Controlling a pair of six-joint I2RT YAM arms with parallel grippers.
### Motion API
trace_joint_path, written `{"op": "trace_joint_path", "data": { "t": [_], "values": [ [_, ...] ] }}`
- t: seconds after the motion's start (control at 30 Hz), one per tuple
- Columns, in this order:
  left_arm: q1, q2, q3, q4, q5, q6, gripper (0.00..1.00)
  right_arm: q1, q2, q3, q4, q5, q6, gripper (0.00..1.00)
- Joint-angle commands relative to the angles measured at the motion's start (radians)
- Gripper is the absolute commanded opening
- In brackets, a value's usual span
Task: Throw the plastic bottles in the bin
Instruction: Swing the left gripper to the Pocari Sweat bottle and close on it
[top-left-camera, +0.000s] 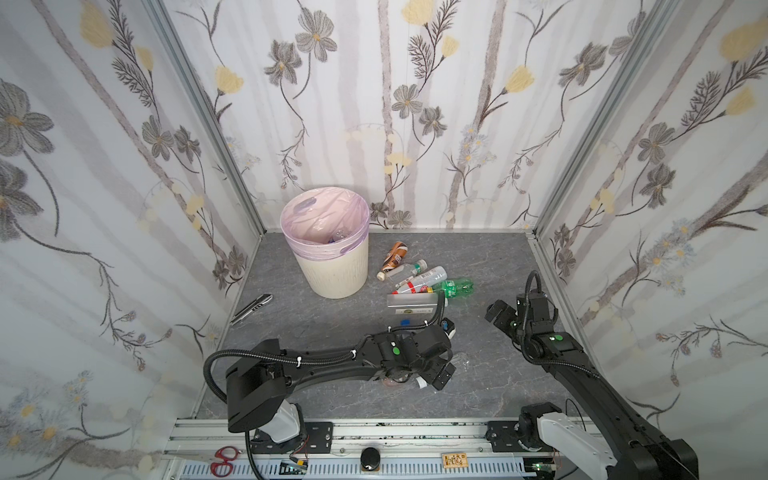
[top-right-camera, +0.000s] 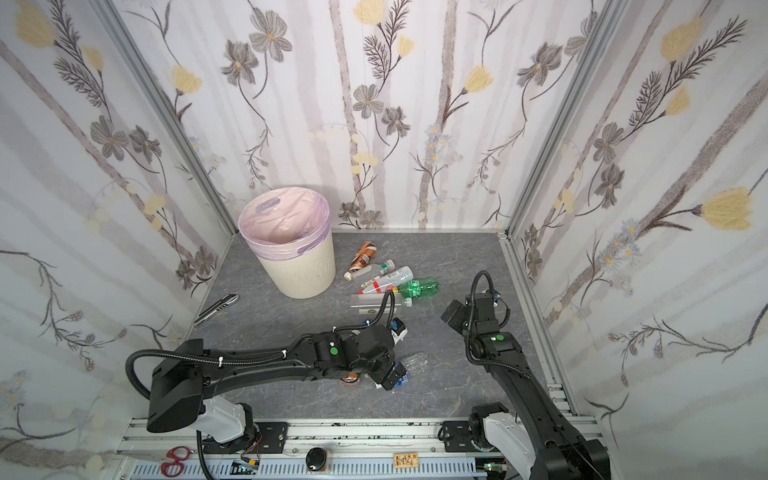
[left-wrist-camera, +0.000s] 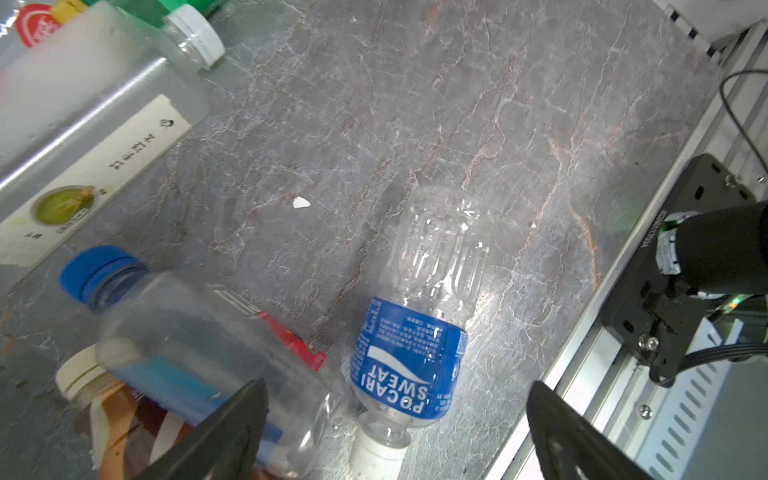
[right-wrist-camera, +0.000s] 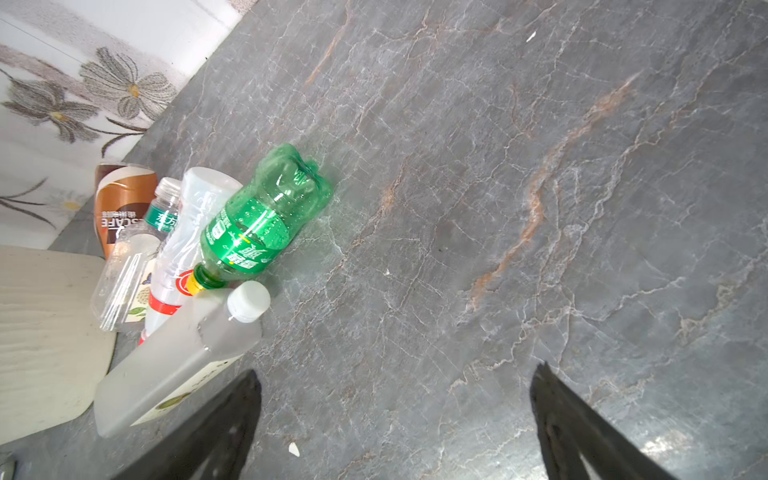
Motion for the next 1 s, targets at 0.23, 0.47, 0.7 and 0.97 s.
{"op": "trace_joint_path", "data": {
  "t": [0.23,0.47,0.7,0.97],
  "values": [
    [-0.071,0.135,0.073,-0.050,-0.115,0.086,1.00,-0.091,0.012,0.009,0.070,-0.110,-0.073,1.00],
    [-0.070,0.233,0.134,-0.050,-0.146,0.140,1.00,-0.143,-0.002,-0.030,0.107,-0.176,-0.070,1.00],
    [-0.049,0.296,0.184,-0.052,-0.149,0.177,0.98,-0.174,-0.018,-0.056,0.130,-0.206,-0.072,1.00],
    [-0.020,0.357,0.204,-0.052,-0.114,0.208,0.88,-0.214,-0.025,-0.071,0.145,-0.230,-0.077,1.00]
  ]
}}
